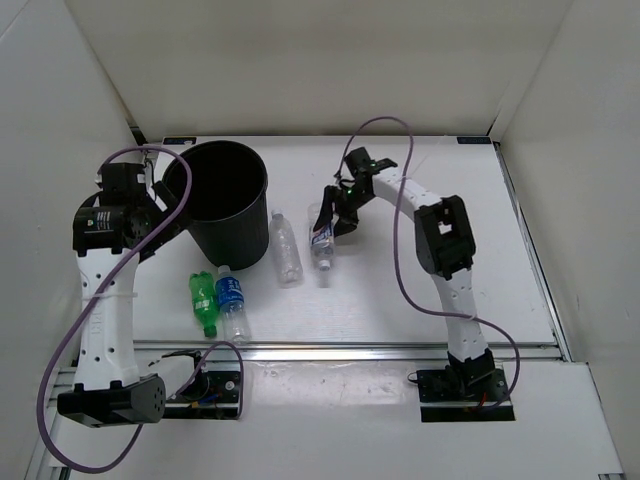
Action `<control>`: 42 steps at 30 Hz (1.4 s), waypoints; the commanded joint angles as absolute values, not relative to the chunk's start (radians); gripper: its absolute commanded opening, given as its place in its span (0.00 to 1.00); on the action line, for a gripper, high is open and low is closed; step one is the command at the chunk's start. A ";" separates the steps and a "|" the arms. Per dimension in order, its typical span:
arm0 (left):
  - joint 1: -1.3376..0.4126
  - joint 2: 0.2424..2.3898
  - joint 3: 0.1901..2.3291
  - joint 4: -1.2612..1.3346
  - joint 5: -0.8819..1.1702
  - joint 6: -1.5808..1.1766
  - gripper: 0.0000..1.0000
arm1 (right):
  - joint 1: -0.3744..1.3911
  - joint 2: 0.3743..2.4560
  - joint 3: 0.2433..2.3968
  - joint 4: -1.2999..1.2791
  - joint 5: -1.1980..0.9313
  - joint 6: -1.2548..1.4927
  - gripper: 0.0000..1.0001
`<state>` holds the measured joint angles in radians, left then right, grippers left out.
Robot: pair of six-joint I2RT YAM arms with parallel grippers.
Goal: Put the plastic bottles in the bin
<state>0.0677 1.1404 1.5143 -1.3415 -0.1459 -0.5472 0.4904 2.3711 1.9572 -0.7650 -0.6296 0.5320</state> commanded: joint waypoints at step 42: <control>-0.009 1.063 1.509 -1.301 -0.256 -0.583 1.00 | 0.649 1.926 2.239 -0.473 -0.261 0.529 1.00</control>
<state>-0.0051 1.0973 1.5135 -1.3151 -0.2138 -0.5751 0.6971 2.1048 2.3661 -0.4263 -0.3584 0.6369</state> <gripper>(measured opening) 1.000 0.998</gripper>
